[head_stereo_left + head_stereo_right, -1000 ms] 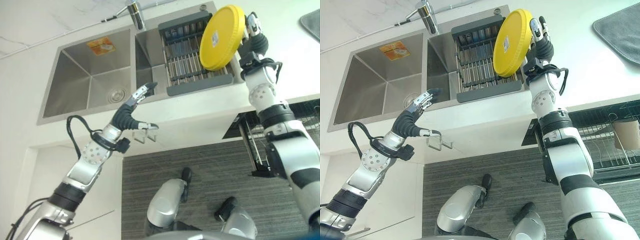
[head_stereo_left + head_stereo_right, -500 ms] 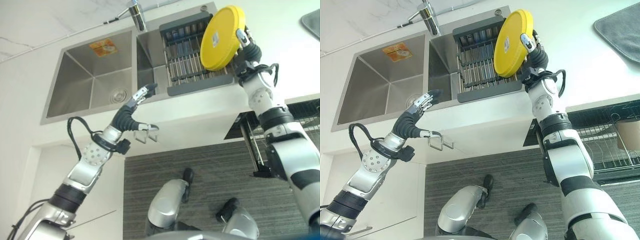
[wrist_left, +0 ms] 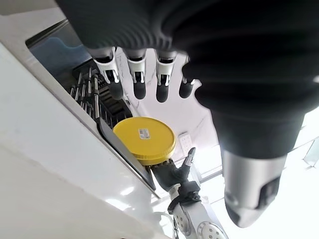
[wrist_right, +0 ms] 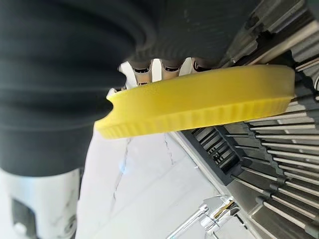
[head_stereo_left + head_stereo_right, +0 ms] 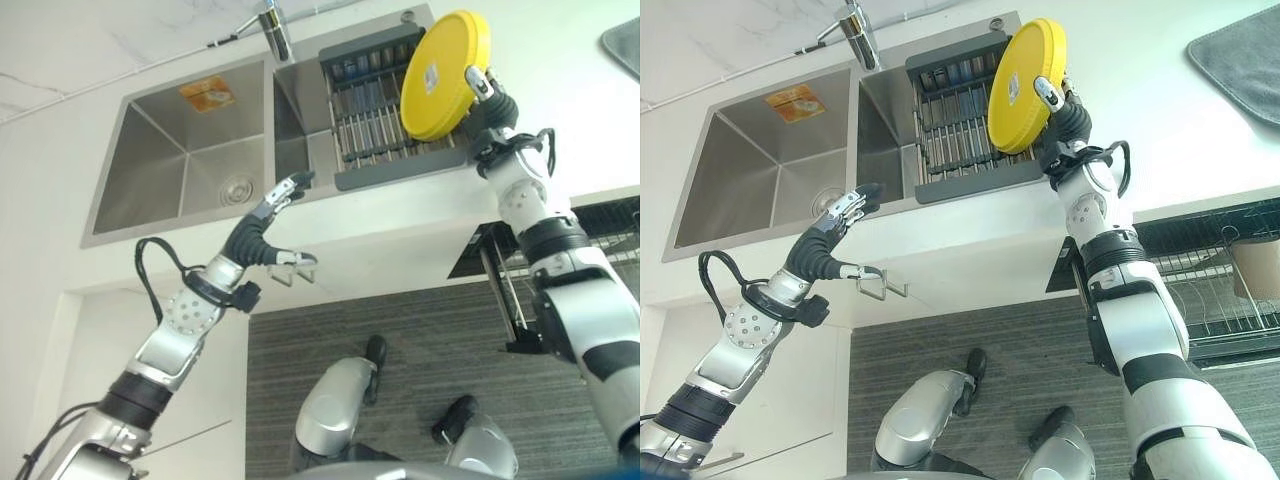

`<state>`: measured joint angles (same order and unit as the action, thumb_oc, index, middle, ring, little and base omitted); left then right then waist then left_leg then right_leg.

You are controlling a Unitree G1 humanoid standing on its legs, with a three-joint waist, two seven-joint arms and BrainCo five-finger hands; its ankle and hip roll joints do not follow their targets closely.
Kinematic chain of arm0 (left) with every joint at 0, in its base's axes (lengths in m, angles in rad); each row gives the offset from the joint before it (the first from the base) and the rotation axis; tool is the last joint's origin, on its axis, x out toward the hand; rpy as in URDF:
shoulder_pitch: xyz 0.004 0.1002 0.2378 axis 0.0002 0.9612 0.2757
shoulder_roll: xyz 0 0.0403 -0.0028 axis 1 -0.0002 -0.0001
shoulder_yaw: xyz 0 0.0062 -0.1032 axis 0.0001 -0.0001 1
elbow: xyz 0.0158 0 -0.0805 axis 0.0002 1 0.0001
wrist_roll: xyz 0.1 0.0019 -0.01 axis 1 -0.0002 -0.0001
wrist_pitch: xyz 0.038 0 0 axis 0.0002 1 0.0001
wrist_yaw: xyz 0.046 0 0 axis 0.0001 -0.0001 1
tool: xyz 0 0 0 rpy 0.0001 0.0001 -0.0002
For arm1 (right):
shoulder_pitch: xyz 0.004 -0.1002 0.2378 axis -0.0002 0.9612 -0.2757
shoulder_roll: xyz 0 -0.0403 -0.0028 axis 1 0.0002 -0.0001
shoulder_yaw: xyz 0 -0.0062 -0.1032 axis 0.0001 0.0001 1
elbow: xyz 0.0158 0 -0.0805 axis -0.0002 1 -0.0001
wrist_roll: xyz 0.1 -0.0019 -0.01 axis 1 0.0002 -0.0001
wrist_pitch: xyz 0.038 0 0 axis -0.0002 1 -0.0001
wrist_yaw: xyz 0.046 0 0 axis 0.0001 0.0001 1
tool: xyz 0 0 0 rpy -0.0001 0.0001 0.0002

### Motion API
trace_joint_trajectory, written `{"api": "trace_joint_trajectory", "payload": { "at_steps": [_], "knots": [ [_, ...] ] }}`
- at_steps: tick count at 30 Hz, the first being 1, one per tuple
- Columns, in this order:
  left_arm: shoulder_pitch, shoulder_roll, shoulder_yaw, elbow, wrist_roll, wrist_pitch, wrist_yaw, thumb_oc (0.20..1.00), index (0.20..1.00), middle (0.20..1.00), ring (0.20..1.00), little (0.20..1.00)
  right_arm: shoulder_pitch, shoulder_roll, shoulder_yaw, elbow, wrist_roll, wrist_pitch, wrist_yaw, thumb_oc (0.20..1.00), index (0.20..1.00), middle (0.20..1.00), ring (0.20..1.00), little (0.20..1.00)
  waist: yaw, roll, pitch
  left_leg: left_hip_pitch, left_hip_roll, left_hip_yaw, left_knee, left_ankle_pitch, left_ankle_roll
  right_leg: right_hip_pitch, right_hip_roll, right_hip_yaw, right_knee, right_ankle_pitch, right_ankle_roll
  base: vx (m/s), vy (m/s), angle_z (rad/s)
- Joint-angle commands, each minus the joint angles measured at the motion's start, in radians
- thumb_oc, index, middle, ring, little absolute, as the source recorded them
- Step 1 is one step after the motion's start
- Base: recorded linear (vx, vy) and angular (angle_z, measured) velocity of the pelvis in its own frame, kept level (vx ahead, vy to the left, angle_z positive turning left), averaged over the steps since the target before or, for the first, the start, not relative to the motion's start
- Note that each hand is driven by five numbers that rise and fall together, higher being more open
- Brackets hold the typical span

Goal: Place the dishes in the dishwasher.

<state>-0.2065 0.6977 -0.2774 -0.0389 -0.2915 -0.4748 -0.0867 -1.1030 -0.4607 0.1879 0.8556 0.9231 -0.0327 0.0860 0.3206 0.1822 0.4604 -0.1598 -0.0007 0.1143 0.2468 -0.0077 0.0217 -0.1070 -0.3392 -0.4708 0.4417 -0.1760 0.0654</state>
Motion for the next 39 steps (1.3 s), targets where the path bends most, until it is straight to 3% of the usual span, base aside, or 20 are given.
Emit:
{"api": "trace_joint_trajectory", "payload": {
  "at_steps": [1, 6, 13, 23, 39],
  "knots": [
    [-0.01, -0.018, 0.038, -0.079, 0.019, -0.056, 0.004, 1.0, 1.0, 1.0, 1.0, 1.0, -0.014, -0.049, 0.035, 0.035, -0.152, 0.032, -0.068, 1.0, 1.0, 1.0, 1.0, 1.0, 0.031, -0.027, 0.015, 0.011, -0.017, -0.017, -0.095, 0.029, 0.012, 0.01, -0.053, 0.017, 0.149, 0.017, 0.013, 0.0, 0.0, 0.0],
    [-0.025, -0.014, 0.031, -0.078, 0.021, -0.042, 0.015, 1.0, 1.0, 1.0, 1.0, 1.0, -0.049, -0.086, 0.067, 0.075, -0.239, 0.058, -0.158, 1.0, 1.0, 1.0, 1.0, 1.0, 0.029, -0.032, 0.018, 0.011, -0.012, -0.011, -0.092, 0.029, 0.01, 0.009, -0.055, 0.015, 0.151, 0.021, 0.013, 0.0, 0.0, 0.0],
    [-0.048, -0.002, 0.027, -0.083, 0.012, -0.028, 0.011, 1.0, 1.0, 1.0, 1.0, 1.0, -0.139, -0.127, 0.131, 0.152, -0.275, 0.118, -0.167, 1.0, 1.0, 1.0, 1.0, 1.0, 0.044, -0.038, 0.025, 0.0, -0.015, -0.022, -0.082, 0.028, 0.009, 0.003, -0.056, 0.013, 0.162, 0.021, 0.014, 0.0, 0.001, 0.0],
    [-0.058, 0.016, 0.024, -0.092, 0.001, -0.028, 0.016, 1.0, 1.0, 1.0, 1.0, 1.0, -0.191, -0.158, 0.144, 0.18, -0.242, 0.128, -0.183, 1.0, 1.0, 1.0, 1.0, 1.0, 0.05, -0.036, 0.04, -0.013, -0.014, -0.018, -0.079, 0.029, 0.012, -0.012, -0.062, 0.012, 0.179, 0.023, 0.016, -0.01, 0.014, 0.03],
    [-0.053, 0.002, 0.014, -0.102, 0.009, -0.013, 0.014, 1.0, 1.0, 1.0, 1.0, 1.0, -0.206, -0.133, 0.163, 0.144, -0.271, 0.128, -0.161, 1.0, 1.0, 1.0, 1.0, 1.0, 0.06, -0.039, 0.038, -0.006, -0.015, -0.016, -0.077, 0.024, 0.021, -0.008, -0.075, -0.003, 0.203, 0.032, 0.021, 0.0, 0.009, 0.01]
  ]
}}
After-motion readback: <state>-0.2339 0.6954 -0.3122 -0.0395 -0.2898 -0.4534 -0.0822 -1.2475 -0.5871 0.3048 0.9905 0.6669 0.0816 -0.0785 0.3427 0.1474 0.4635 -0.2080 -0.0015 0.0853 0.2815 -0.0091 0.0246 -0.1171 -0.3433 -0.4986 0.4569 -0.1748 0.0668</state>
